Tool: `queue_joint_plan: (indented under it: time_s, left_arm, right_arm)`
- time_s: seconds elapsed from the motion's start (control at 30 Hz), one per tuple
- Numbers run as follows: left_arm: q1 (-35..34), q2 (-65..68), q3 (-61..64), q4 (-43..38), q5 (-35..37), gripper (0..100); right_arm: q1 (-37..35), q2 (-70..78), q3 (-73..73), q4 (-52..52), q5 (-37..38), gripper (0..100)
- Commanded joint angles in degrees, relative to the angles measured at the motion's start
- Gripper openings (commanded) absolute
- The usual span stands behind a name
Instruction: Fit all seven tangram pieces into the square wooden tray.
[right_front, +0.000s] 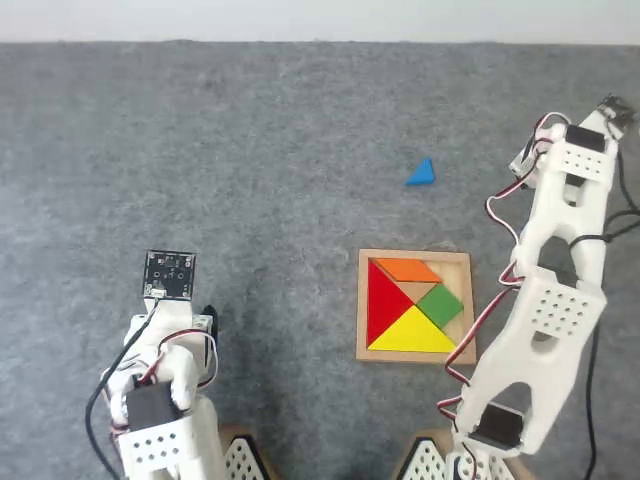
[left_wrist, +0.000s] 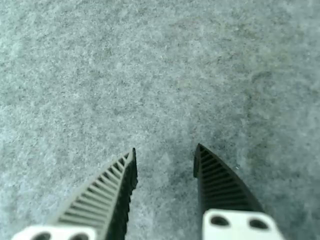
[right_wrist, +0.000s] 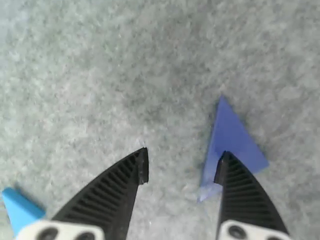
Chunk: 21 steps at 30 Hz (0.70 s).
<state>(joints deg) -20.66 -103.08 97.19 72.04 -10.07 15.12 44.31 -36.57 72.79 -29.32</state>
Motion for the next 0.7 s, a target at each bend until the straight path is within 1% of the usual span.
queue_joint_plan:
  time_s: [0.0,0.1,0.23,0.37,0.43,0.67]
  left_arm:
    - [0.0,-1.1,-0.8,0.4,0.6,18]
    - [0.0,-1.1,-0.8,0.4,0.6,18]
    - [0.0,-1.1,-0.8,0.4,0.6,18]
    - [-0.1,-1.1,-0.8,0.4,0.6,18]
    - [-0.1,-1.1,-0.8,0.4,0.6,18]
    - [-0.1,-1.1,-0.8,0.4,0.6,18]
  right_arm:
    - [2.3,-0.8,-5.9,4.3,-0.5,23.1]
    - [4.0,-0.3,-7.4,4.4,-0.7,23.1]
    - [3.7,1.8,-7.4,4.4,-0.8,23.9]
    - [3.8,4.4,-7.7,3.7,-1.0,33.0]
    - [3.6,4.6,-7.7,3.3,-1.0,35.2]
    - [3.6,5.1,-7.7,4.6,-1.0,35.1]
